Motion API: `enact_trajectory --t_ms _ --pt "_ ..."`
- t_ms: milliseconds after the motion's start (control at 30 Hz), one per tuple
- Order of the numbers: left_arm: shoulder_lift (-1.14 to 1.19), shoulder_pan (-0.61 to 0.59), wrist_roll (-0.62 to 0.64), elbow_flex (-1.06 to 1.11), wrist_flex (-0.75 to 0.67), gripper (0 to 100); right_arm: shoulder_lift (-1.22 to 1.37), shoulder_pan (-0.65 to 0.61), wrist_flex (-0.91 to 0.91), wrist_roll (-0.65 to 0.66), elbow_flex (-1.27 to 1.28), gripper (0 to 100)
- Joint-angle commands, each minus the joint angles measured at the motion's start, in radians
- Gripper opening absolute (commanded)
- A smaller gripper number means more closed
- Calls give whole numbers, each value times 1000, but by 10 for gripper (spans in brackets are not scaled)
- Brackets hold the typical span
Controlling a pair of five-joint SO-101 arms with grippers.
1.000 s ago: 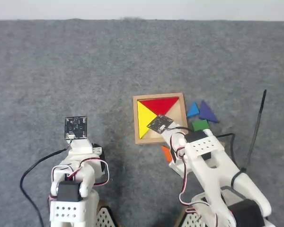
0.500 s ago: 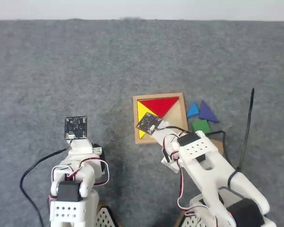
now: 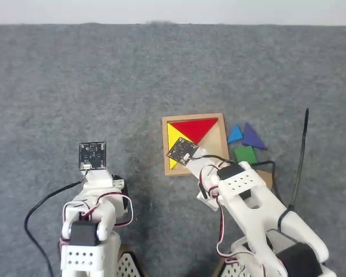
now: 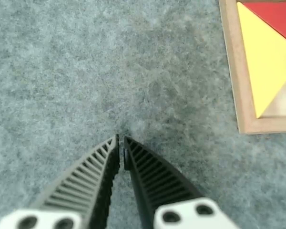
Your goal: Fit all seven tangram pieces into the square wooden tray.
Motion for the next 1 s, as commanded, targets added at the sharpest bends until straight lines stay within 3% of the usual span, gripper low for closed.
enact_trajectory --t_ms 0,133,367,533,700,967 --pt "-20 -6 -15 -13 5 14 -36 -12 -13 3 0 7" --pt "-20 -6 -15 -13 5 14 -45 5 10 2 -26 7" --pt "-20 -6 -15 -13 5 14 -117 84 260 0 -218 7" --pt "-20 -6 -15 -13 5 14 -220 77 245 -6 -261 9" --pt "-20 -6 -15 -13 5 14 -137 84 166 -184 -338 9" --pt "-20 -6 -15 -13 5 14 288 157 125 -551 -689 9"
